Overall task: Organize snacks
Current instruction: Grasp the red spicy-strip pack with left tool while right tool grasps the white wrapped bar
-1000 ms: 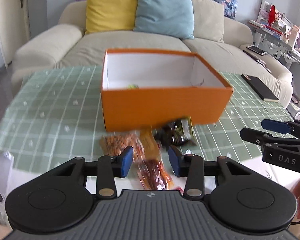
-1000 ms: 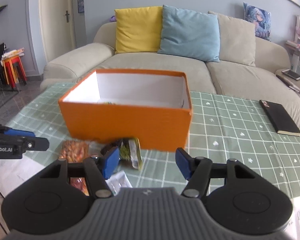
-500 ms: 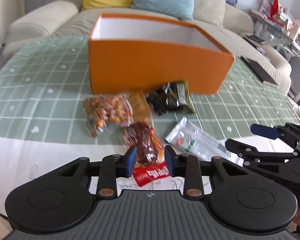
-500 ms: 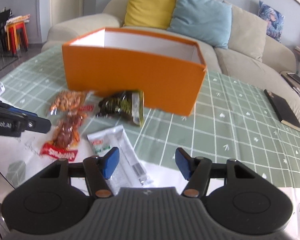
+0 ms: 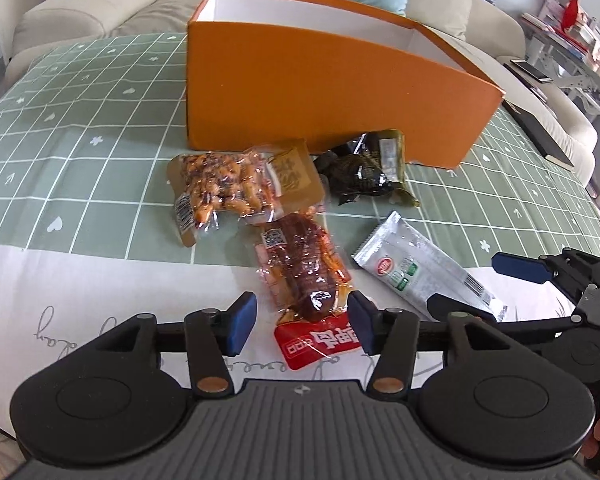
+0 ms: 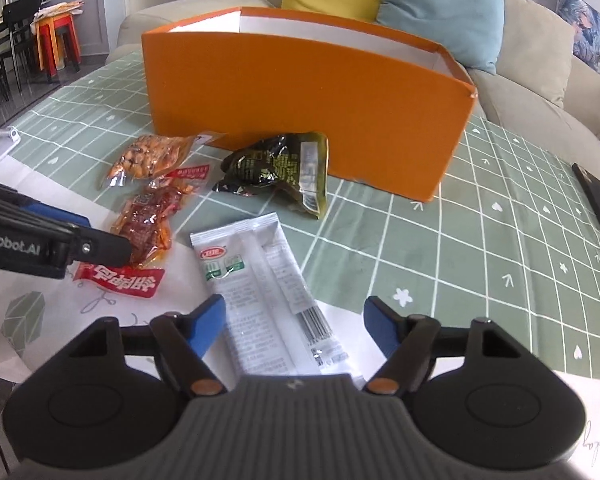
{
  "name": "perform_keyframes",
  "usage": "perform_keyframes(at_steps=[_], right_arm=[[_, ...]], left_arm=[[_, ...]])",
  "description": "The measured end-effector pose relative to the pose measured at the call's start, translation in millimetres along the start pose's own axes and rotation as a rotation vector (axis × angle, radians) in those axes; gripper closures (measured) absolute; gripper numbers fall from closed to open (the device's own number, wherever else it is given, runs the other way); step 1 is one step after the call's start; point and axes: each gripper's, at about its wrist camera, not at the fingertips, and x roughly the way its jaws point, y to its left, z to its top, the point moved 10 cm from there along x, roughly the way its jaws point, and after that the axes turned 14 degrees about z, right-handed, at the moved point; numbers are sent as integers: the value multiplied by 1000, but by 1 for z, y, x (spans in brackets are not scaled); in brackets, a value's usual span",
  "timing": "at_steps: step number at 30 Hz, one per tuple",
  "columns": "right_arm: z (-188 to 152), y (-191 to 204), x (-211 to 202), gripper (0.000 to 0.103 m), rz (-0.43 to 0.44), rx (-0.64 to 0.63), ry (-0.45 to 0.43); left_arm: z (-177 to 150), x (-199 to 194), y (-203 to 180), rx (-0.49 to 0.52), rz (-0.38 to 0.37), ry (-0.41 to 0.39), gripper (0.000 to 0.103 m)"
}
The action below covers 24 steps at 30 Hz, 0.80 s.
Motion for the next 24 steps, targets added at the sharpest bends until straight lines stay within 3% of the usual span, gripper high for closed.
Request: perform_keyframes(at_steps=[8, 13, 14, 19, 24], right_arm=[[6, -13, 10, 25, 19, 85, -10], [6, -15, 8, 53, 85, 155, -29], [6, -13, 8, 54, 92, 157, -29], [6, -7, 8, 54, 96, 156, -19], [8, -6, 5, 47, 72, 120, -20]], left_arm=[[-2, 9, 1, -9, -7, 24, 35], [1, 14, -1, -54, -36, 36, 28], [2, 15, -1, -64, -34, 35, 28], [12, 23, 0, -78, 10, 30, 27], [16, 30, -9, -3, 95, 43, 26]])
